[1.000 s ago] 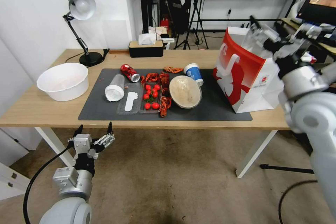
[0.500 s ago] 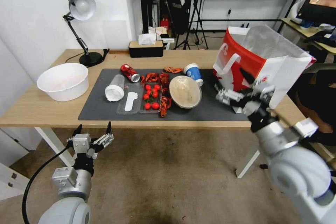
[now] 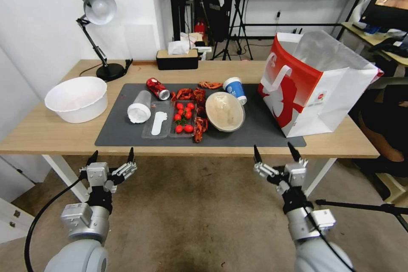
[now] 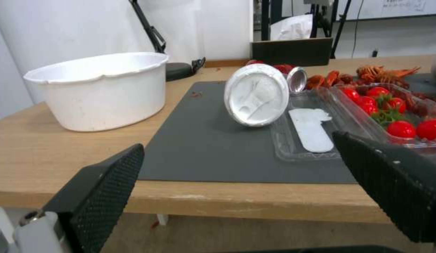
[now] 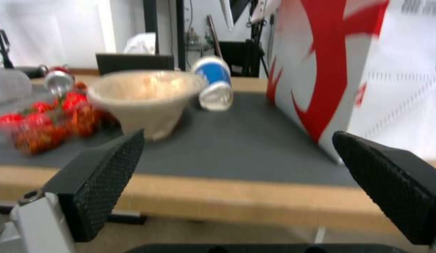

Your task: Pick up the trash from the table and place it into the takeout bag.

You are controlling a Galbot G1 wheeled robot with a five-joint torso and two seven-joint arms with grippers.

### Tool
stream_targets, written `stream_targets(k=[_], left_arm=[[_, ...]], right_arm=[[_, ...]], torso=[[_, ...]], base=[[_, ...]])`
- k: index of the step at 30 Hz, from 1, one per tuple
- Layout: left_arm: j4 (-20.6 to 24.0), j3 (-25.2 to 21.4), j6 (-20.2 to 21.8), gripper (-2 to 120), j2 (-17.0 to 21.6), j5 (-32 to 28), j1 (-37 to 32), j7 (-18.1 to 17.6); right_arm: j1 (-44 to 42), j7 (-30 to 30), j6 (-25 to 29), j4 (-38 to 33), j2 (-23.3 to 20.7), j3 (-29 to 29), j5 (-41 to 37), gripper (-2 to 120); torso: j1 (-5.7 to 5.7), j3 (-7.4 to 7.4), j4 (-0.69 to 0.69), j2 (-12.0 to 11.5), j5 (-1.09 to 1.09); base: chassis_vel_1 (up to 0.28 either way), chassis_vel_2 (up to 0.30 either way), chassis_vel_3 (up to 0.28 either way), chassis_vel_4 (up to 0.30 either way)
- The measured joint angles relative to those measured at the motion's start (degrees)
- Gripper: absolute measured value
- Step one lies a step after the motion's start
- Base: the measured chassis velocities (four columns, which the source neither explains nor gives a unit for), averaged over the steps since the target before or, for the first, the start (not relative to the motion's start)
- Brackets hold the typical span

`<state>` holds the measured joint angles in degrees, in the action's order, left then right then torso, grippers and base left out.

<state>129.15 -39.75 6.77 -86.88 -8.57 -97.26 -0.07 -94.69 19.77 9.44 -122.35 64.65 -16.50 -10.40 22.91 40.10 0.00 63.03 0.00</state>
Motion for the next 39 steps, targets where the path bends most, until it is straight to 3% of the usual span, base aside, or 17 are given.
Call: stream_targets(k=[6,13,18,27,34,39], left_arm=[[0.0,-0.1,0.0,100,0.1,-0.1,0.0,0.0],[-0.1,0.1,0.0,100,-0.1,0.1,0.1,0.0],[-0.3,0.1,0.0,100,-0.4,0.4,0.1,0.0],[-0.6,-0.1,0.0,100,-0.9,0.7,0.1,0.0],[-1.1,-0.3,-0.1,100,-0.9,0.8,0.1,0.0],[-1.4,-0.4,-0.3,100,-0.9,0.8,0.2,0.0]], right_arm=[[0.9,0.5,0.4,1.2,0.3,0.7,0.0,100],[7.5,2.4,-3.8,1.2,0.0,3.2,-5.6,100],[16.7,4.5,-8.7,3.1,-0.2,7.2,-16.5,100],[26.9,5.2,-12.5,6.8,0.3,11.7,-36.5,96],[31.8,5.7,-13.9,10.6,2.3,13.0,-43.0,95],[33.9,6.8,-14.5,12.0,3.6,13.4,-44.5,80]], torso=[[0.0,0.01,0.0,0.0,-0.01],[0.01,0.01,0.0,0.0,0.0],[0.01,0.01,0.0,0.0,0.01],[0.01,0.01,0.0,0.0,0.0],[0.01,0.01,0.0,0.0,0.0],[0.01,0.0,0.0,0.0,0.0]], base=[[0.0,0.0,0.0,0.0],[0.0,0.0,0.0,0.0],[0.0,0.0,0.0,0.0],[0.0,0.0,0.0,0.0],[0.0,0.0,0.0,0.0],[0.0,0.0,0.0,0.0]])
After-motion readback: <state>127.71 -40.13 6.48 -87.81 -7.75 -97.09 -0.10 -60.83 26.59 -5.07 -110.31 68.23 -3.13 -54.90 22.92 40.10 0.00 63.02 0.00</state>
